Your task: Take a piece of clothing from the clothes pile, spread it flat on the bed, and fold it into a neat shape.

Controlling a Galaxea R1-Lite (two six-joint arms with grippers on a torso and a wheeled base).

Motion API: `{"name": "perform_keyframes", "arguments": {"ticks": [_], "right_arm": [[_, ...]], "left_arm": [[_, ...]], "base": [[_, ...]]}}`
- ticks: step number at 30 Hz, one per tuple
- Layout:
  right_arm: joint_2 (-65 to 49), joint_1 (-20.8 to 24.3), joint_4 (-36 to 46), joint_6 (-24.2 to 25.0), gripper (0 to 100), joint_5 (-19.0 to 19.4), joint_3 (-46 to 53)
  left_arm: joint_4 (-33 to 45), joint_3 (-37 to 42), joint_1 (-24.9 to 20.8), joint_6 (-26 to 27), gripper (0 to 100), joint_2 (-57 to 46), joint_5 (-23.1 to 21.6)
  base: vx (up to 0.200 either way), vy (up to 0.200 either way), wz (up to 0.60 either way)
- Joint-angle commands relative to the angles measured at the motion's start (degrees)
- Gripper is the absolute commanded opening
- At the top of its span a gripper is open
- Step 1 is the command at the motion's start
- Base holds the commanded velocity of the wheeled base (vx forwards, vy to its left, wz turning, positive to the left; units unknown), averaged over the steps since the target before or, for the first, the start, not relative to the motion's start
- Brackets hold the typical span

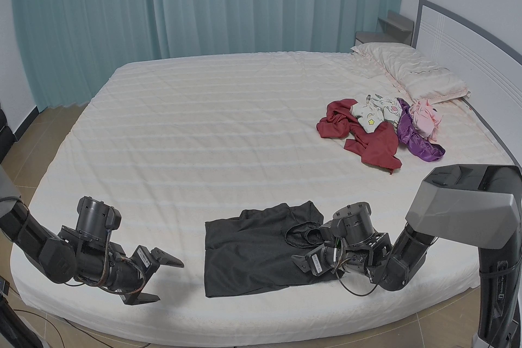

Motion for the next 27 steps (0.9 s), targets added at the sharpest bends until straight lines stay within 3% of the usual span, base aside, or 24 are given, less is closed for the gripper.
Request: {"name": "perform_keyframes", "arguments": {"ticks": [1, 9, 15, 24, 27], "right_arm": [[1.38, 0.24, 0.37, -0.37, 100, 0.85, -1.73], [6.04, -3.1, 0.72, -3.89, 100, 0.32, -8.05], [8.5, -7.05, 0.46, -3.71, 100, -0.03, -15.52], [8.59, -12.94, -0.07, -3.54, 100, 0.05, -17.28], [8.68, -14.52, -0.51, -0.81, 100, 0.23, -17.9]], "left_arm": [[-0.05, 0.05, 0.03, 0.04, 100, 0.17, 0.03], [-0.05, 0.05, -0.06, 0.04, 100, 0.17, 0.03], [-0.05, 0.05, -0.06, 0.04, 100, 0.17, 0.03], [-0.05, 0.05, -0.06, 0.04, 100, 0.17, 0.03], [-0.05, 0.05, -0.06, 0.04, 100, 0.17, 0.03]], "base": [[0.0, 0.0, 0.0], [0.0, 0.0, 0.0], [0.0, 0.0, 0.0], [0.0, 0.0, 0.0], [0.0, 0.0, 0.0]]}}
